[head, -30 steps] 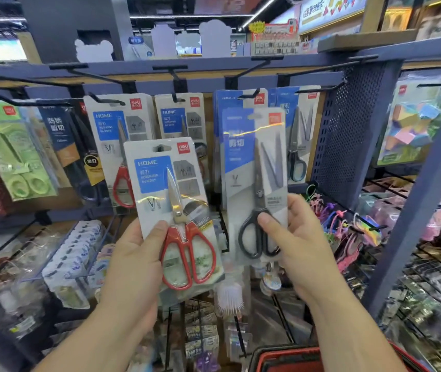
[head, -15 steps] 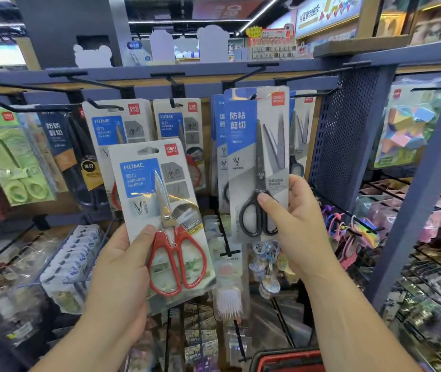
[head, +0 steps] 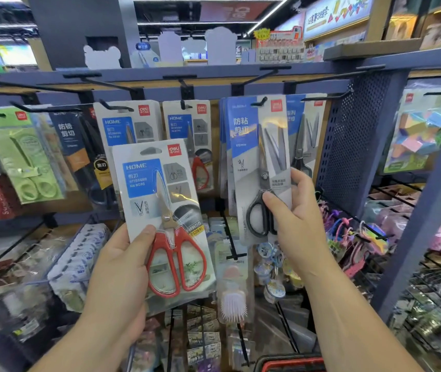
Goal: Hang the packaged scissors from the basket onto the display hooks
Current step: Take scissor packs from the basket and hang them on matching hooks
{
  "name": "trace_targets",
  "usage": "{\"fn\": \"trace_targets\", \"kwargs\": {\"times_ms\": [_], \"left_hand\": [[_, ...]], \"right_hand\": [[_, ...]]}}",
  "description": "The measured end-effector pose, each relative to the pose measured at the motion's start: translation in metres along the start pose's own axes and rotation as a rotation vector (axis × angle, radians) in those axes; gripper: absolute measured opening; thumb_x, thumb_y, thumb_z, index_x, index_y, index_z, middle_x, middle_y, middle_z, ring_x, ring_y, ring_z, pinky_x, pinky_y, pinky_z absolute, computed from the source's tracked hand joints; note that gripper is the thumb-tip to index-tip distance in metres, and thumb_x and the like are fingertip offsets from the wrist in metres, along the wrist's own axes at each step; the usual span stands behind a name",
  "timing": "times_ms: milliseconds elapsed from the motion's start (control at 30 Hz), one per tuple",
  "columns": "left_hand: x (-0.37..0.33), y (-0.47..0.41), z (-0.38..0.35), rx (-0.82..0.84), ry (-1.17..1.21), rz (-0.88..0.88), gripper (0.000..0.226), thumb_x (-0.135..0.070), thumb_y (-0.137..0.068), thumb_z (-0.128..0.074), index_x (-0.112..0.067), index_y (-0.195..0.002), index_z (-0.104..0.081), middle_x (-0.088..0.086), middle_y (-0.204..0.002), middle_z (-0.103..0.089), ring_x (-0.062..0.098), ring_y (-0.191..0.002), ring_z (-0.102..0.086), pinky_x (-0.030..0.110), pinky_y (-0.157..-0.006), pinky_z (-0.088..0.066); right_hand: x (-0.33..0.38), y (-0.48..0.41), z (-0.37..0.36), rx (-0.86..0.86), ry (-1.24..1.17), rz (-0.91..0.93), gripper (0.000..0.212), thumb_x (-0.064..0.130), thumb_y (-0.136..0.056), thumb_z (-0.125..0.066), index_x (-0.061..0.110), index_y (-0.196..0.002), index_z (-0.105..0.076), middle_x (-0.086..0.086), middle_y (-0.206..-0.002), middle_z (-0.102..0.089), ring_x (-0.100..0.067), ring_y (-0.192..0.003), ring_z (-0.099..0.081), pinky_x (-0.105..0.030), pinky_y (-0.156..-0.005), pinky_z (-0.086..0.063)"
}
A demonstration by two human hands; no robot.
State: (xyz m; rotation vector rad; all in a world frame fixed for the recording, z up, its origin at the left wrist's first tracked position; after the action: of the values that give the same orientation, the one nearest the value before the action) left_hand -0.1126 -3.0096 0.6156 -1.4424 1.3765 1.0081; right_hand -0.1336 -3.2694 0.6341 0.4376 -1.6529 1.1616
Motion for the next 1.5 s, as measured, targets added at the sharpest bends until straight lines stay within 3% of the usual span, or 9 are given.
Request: {"fn": "trace_targets", "kwargs": {"times_ms": [133,233,300,467,633,800,1033,1233,1500], "left_hand": [[-0.003,-0.001,-0.003,0.013,0.015,-0.004,0.023,-0.023,-0.108,-0.055,-0.026,-0.12,-0.074,0.003,-0.105,-0.082,0.025,-0.088,-0.079,0.049,-0.083,-0.061],[-0.006,-0.001,-0.005,0.019,0.022,-0.023,0.023,-0.022,-0.108,-0.054,-0.026,-0.118,-0.074,0.002,-0.103,-0.082,0.019,-0.081,-0.079,0.047,-0.082,-0.06],[-0.006,-0.001,-0.006,0.017,0.02,-0.03,0.023,-0.021,-0.109,-0.053,-0.027,-0.117,-0.074,0.002,-0.103,-0.082,0.019,-0.081,-0.079,0.047,-0.082,-0.06],[0.003,0.002,0.001,-0.008,0.022,-0.026,0.025,-0.016,-0.108,-0.053,-0.023,-0.118,-0.074,0.003,-0.105,-0.082,0.017,-0.084,-0.08,0.033,-0.064,-0.065],[0.01,0.006,0.02,-0.023,0.028,-0.003,0.027,-0.013,-0.108,-0.052,-0.022,-0.114,-0.076,0.006,-0.108,-0.082,0.024,-0.094,-0.079,0.041,-0.083,-0.06],[0.005,-0.002,0.037,-0.089,0.033,-0.033,0.024,-0.013,-0.107,-0.054,-0.019,-0.117,-0.075,0.006,-0.108,-0.082,0.018,-0.086,-0.079,0.034,-0.068,-0.066],[-0.042,-0.026,0.038,-0.06,-0.065,-0.254,0.031,-0.015,-0.109,-0.053,-0.032,-0.103,-0.079,0.002,-0.104,-0.081,0.02,-0.09,-0.076,0.04,-0.082,-0.061],[-0.07,-0.057,0.036,-0.031,-0.063,-0.265,0.022,-0.017,-0.111,-0.052,-0.023,-0.112,-0.073,0.0,-0.093,-0.081,0.014,-0.078,-0.077,0.032,-0.064,-0.063],[-0.06,-0.081,0.038,-0.006,-0.082,-0.222,0.02,-0.018,-0.111,-0.051,-0.023,-0.11,-0.071,-0.003,-0.088,-0.081,0.012,-0.075,-0.078,0.032,-0.06,-0.063]], "right_hand": [[-0.002,-0.004,0.002,-0.013,0.007,-0.016,0.049,0.03,-0.093,-0.068,0.031,-0.139,-0.049,0.006,-0.133,-0.067,-0.007,-0.119,-0.066,-0.041,-0.105,-0.053],[0.0,-0.013,-0.003,-0.006,0.128,-0.024,0.044,0.023,-0.102,-0.065,0.033,-0.14,-0.043,0.021,-0.127,-0.061,0.016,-0.106,-0.059,-0.016,-0.094,-0.049],[-0.001,-0.021,-0.008,-0.003,0.248,-0.043,0.055,0.027,-0.107,-0.058,0.032,-0.155,-0.032,0.018,-0.142,-0.052,0.008,-0.123,-0.051,-0.009,-0.096,-0.035],[-0.007,-0.042,-0.023,-0.008,0.402,-0.115,0.065,0.032,-0.112,-0.044,0.027,-0.167,-0.01,-0.004,-0.173,-0.017,-0.023,-0.155,-0.024,-0.028,-0.111,-0.027],[-0.017,-0.047,-0.022,-0.074,0.486,-0.113,0.064,0.036,-0.111,-0.044,0.029,-0.167,-0.013,-0.009,-0.17,-0.02,-0.029,-0.152,-0.03,-0.039,-0.113,-0.034],[-0.019,-0.035,-0.02,-0.217,0.595,-0.067,0.071,0.041,-0.104,-0.058,0.018,-0.164,-0.027,-0.017,-0.152,-0.035,-0.038,-0.137,-0.04,-0.044,-0.111,-0.034],[0.02,-0.003,-0.062,-0.251,0.647,0.197,0.054,0.049,-0.092,-0.061,0.02,-0.138,-0.058,-0.008,-0.142,-0.045,-0.03,-0.135,-0.037,-0.052,-0.109,-0.031],[0.008,-0.02,-0.061,-0.314,0.699,0.045,0.068,0.04,-0.096,-0.07,0.028,-0.155,-0.038,-0.012,-0.165,-0.019,-0.037,-0.149,-0.022,-0.061,-0.116,-0.027],[-0.021,-0.026,-0.065,-0.202,0.647,-0.03,0.085,0.037,-0.097,-0.071,0.04,-0.164,-0.019,-0.015,-0.169,-0.007,-0.04,-0.153,-0.017,-0.05,-0.117,-0.032]]}}
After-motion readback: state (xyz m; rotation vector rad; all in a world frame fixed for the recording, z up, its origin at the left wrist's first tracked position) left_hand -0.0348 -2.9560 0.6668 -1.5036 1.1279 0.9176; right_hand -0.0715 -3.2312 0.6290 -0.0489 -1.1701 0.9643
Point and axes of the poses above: each hand's wrist, its own y-axis away from the middle knuckle, its own z-axis out of the back of the hand, x = y × z, the point moved 5 cm from there along -y, towards the middle knuckle
